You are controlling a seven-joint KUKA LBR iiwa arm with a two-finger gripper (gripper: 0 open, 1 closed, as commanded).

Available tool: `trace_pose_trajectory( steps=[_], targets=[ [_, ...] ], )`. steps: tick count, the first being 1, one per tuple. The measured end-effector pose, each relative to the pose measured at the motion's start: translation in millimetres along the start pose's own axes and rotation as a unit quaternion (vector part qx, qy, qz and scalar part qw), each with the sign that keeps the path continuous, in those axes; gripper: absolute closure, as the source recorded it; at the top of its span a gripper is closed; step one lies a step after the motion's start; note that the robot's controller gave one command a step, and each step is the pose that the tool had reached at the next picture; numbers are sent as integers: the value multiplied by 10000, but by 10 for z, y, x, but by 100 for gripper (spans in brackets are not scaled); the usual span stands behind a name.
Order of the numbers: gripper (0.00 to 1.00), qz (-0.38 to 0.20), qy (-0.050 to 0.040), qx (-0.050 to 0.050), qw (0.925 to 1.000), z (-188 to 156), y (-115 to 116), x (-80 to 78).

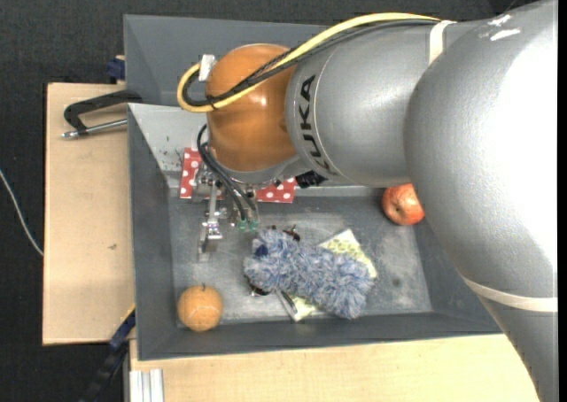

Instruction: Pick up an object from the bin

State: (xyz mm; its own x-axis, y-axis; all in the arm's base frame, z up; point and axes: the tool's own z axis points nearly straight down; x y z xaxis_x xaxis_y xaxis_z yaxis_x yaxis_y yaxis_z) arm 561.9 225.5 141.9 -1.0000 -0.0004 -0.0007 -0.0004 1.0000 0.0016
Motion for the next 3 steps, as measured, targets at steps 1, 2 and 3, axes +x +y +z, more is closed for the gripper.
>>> trace_pose_trajectory(
  steps=[1, 2, 3],
  targets=[
    [0, -463, 0, -2, 9989, 30, -459, 130],
    [0, -887, 8, 8, 9961, -40, -783, 223],
    [100, -600, -22, -8, 9982, 602, -1243, 429]
  ],
)
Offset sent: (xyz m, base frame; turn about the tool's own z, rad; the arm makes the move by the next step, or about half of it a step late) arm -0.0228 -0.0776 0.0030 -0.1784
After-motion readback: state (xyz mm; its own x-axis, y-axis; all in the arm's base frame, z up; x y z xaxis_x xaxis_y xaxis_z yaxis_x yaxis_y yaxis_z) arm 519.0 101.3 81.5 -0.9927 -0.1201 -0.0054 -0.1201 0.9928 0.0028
